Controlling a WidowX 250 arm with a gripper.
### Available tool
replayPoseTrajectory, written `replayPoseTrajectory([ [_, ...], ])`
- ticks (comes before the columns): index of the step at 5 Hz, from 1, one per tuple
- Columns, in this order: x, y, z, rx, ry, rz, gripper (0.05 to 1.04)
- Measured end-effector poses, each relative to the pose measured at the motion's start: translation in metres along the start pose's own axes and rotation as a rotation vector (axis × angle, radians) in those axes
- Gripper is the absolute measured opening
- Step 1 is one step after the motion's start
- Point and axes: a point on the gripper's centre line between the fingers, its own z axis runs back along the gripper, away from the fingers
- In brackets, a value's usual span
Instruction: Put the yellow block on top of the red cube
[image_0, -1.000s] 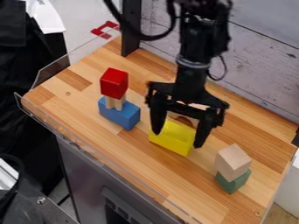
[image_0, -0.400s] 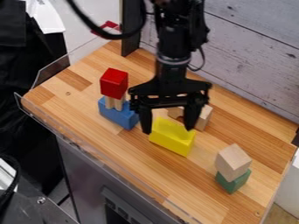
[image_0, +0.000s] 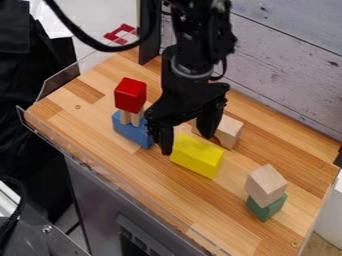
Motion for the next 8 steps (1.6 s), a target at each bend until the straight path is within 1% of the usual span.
replayPoseTrajectory([
  [1,0.000,-0.004,-0.003,0.008,-0.002,0.064,0.999],
  [3,-0.001,-0.008,-0.009,-0.012,0.024,0.132,0.999],
  [4,-0.001,-0.007,-0.019,-0.001,0.048,0.175,0.999],
  [5,0.002,-0.003,-0.029,0.037,0.053,0.219,0.999],
  [6,0.002,-0.001,-0.039,0.074,0.058,0.239,0.964],
  [7,0.002,0.000,-0.044,0.086,0.061,0.251,0.666],
  [8,0.002,-0.001,-0.044,0.079,0.068,0.242,0.582],
])
